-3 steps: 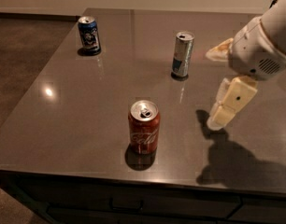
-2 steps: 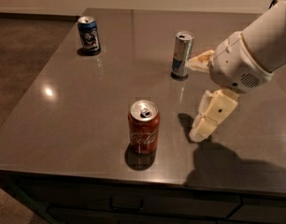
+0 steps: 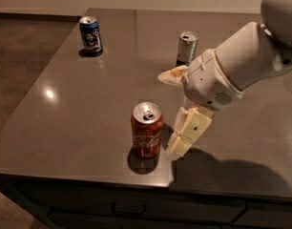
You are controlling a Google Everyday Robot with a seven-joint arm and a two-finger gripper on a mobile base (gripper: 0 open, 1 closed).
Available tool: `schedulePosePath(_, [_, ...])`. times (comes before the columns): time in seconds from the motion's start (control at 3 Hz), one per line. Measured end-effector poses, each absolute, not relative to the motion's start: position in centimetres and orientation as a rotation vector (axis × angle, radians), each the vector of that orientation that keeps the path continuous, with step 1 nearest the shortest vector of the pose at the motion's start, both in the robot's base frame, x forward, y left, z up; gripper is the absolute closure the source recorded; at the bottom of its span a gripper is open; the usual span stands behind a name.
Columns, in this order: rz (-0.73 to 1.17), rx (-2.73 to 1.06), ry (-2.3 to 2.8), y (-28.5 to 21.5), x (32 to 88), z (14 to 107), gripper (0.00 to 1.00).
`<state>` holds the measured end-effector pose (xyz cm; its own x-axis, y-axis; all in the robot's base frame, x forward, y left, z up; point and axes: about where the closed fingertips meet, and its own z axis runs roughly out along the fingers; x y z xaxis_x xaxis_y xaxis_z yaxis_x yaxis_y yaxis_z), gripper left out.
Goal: Move coke can near redbull can
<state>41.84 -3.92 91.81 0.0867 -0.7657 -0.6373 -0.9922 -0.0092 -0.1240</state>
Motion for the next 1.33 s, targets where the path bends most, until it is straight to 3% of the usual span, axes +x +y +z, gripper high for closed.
schedulePosePath(0.67, [0.619, -1.867, 1.641, -0.5, 41.1, 91.0, 0.0])
schedulePosePath(1.0, [0.632, -1.884, 1.621, 0.2, 40.9, 90.6, 0.16])
schedulePosePath(1.33, [0.647, -1.894, 1.607, 0.5, 40.8, 90.5, 0.41])
